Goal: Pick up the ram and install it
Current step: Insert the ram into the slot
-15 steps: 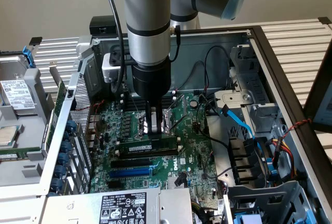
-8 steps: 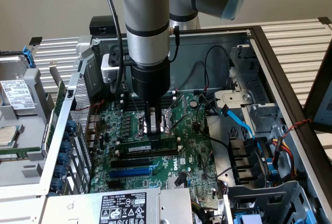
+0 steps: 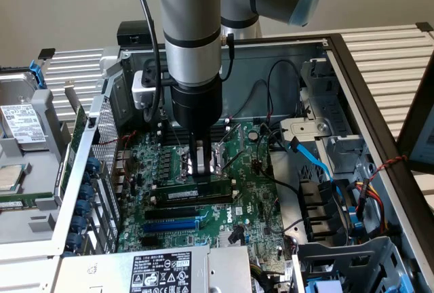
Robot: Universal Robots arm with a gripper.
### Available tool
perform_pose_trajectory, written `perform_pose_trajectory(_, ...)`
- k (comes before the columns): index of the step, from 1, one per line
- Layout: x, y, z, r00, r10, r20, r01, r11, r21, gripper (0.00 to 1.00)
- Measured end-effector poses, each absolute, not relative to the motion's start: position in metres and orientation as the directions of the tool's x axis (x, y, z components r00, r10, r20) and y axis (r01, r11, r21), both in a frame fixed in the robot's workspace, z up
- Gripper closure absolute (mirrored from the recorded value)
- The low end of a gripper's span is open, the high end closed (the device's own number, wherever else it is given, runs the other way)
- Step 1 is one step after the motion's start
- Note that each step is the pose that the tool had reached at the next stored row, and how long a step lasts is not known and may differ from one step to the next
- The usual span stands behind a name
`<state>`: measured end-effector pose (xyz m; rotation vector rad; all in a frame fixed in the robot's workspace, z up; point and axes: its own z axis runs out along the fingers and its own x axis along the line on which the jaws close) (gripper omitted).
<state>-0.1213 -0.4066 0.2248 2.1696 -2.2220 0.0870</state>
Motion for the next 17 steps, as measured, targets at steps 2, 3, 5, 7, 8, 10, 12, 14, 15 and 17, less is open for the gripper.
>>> perform_pose_trajectory(2, -0.1213, -0.4066, 0.2248, -0.022, -0.998, 0.064, -1.0, 0.021, -0.019, 0.86)
perform_pose_trajectory(3, -0.1213, -0.4066, 0.2248, -0.021, -0.998, 0.064, -1.0, 0.02, -0.02, 0.86)
perform_pose_trajectory(5, -0.1217, -0.4066, 0.2249, -0.019, -0.998, 0.064, -1.0, 0.018, -0.022, 0.86)
perform_pose_trajectory(7, -0.1225, -0.4064, 0.2249, -0.017, -0.998, 0.064, -1.0, 0.015, -0.022, 0.86)
perform_pose_trajectory(8, -0.1228, -0.4062, 0.2248, -0.015, -0.998, 0.064, -1.0, 0.013, -0.023, 0.86)
perform_pose_trajectory(10, -0.1231, -0.4062, 0.2248, -0.011, -0.998, 0.064, -1.0, 0.009, -0.023, 0.86)
perform_pose_trajectory(12, -0.1231, -0.4062, 0.2249, -0.009, -0.998, 0.064, -1.0, 0.008, -0.023, 0.86)
perform_pose_trajectory(14, -0.1233, -0.4062, 0.2249, -0.008, -0.998, 0.064, -1.0, 0.007, -0.023, 0.86)
perform_pose_trajectory(15, -0.1234, -0.4062, 0.2248, -0.008, -0.998, 0.064, -1.0, 0.007, -0.023, 0.86)
perform_pose_trajectory(17, -0.1235, -0.4062, 0.2249, -0.008, -0.998, 0.064, -1.0, 0.007, -0.023, 0.86)
